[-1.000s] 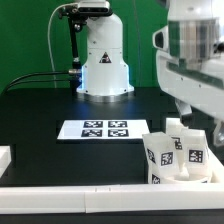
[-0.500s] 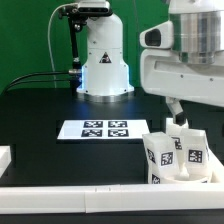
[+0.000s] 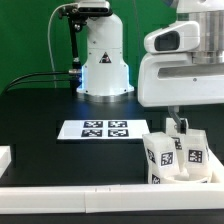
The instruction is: Assemble stool
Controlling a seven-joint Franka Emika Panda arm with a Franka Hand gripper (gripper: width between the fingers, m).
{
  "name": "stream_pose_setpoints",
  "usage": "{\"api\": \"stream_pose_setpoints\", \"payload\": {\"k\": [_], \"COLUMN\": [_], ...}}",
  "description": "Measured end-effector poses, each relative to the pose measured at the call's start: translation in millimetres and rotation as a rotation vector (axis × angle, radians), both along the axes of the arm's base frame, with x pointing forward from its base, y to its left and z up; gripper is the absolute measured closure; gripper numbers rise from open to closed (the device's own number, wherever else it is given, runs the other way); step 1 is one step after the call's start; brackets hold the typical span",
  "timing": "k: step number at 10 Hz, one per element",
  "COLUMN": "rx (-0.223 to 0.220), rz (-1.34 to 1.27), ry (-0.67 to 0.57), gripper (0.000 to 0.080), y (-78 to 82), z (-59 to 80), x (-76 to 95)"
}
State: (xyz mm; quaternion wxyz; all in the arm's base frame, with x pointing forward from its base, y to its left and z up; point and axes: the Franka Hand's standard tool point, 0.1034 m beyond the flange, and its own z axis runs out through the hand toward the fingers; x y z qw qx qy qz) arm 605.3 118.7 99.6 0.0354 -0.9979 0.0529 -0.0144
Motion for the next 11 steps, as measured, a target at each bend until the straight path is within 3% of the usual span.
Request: {"api": "stream_pose_setpoints", "payload": {"k": [1, 4, 8, 11], "rx": [-0.005, -0.049, -0.082, -0.164], "rz": [0.046, 0.545, 0.765, 1.150], "ry": [-0.003, -0.024, -0.027, -0.014], "gripper": [0.0150, 0.0150, 0.0150, 0.0150], "y": [-0.8, 4.0, -4.7, 3.0], "z": [0.0, 3.8, 3.2, -3.0], "x": [0.1, -0.8, 0.3, -4.4]}}
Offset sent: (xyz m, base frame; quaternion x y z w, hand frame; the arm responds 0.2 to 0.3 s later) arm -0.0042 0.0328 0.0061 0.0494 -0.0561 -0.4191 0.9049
